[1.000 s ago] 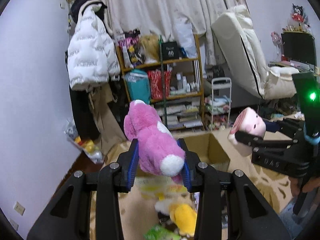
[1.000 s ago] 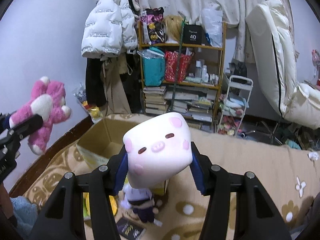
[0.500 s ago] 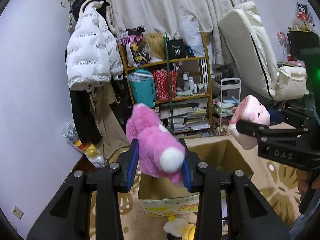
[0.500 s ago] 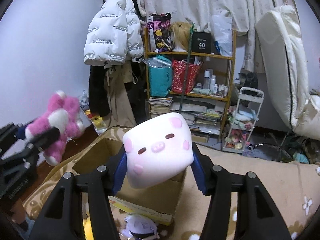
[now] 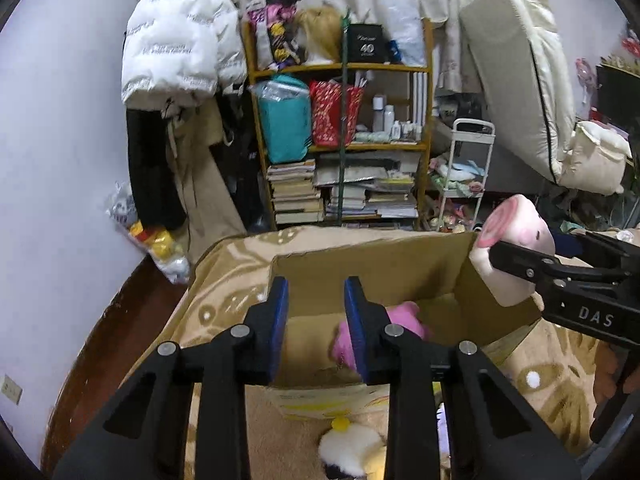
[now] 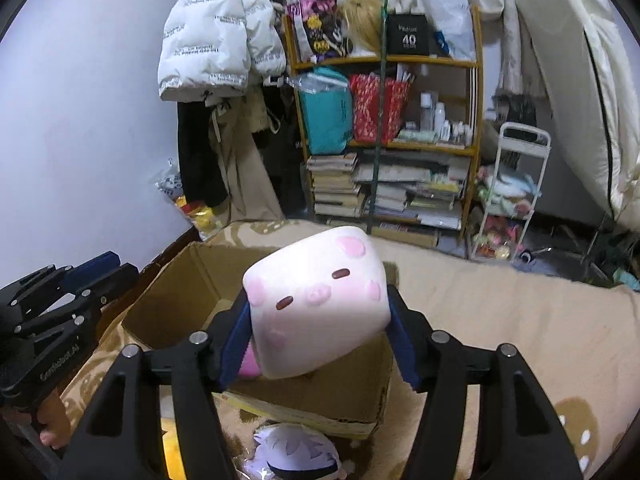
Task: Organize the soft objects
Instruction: 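Lift the pink plush with the left tool while the right tool lifts the pig cushion toward the box, then release the pink plush into the box with the left tool while the right tool drops the pig cushion in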
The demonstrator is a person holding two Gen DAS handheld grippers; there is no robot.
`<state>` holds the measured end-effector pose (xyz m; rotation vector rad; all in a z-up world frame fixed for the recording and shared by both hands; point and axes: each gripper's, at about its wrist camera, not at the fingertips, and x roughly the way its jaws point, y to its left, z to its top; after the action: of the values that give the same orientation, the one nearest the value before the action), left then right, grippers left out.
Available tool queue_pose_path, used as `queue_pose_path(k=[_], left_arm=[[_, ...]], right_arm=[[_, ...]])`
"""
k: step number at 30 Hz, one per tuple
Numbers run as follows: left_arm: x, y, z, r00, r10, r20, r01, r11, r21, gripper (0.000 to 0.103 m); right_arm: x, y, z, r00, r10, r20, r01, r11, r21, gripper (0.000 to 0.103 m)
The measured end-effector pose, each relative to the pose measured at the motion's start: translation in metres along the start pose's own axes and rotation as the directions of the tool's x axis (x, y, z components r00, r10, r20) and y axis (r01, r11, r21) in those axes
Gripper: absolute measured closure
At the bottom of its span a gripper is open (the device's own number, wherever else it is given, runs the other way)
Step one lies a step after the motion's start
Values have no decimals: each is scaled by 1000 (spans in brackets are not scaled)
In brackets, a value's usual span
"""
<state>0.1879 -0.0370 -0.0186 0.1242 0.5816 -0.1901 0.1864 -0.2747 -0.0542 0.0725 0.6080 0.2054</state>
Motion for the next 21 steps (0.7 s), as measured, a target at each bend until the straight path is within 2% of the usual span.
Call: queue_pose_path(k=[3, 7, 8, 10, 14, 16, 18, 21], left_arm=[[5, 4, -3, 1000, 5, -24, -5, 1000, -22, 70], [7, 11, -10, 999, 25, -45, -26, 999, -39, 53], [6, 11, -11, 998, 30, -47, -31, 999, -38, 53], [4, 12, -13, 998, 33, -59, -35, 999, -34, 48], [-8, 14, -14, 997, 54, -48, -56, 998, -32, 33], [-16, 14, -15, 996, 70, -45, -72, 997, -27, 21], [-24, 15, -16, 996, 80, -44, -82, 996, -31, 14], [-34, 17, -18, 995, 85, -54, -87, 996, -34, 9]], right_arm=[[5, -1, -4, 1000, -3, -11, 3, 1000, 0, 33], [11, -3, -9, 999, 12, -43, -12, 1000, 8, 27], [11, -3, -10, 999, 5, -44, -5, 1000, 6, 24], [7, -3, -11, 1000, -3, -29, 3, 1000, 10, 9], [-2, -2, -10, 1000, -5, -8, 5, 1000, 18, 5], [-7, -1, -11, 1000, -11, -11, 11, 1000, 14, 4], [-14, 0, -12, 1000, -16, -8, 16, 1000, 16, 2], [-24, 3, -14, 1000, -11, -7, 11, 1000, 17, 1]])
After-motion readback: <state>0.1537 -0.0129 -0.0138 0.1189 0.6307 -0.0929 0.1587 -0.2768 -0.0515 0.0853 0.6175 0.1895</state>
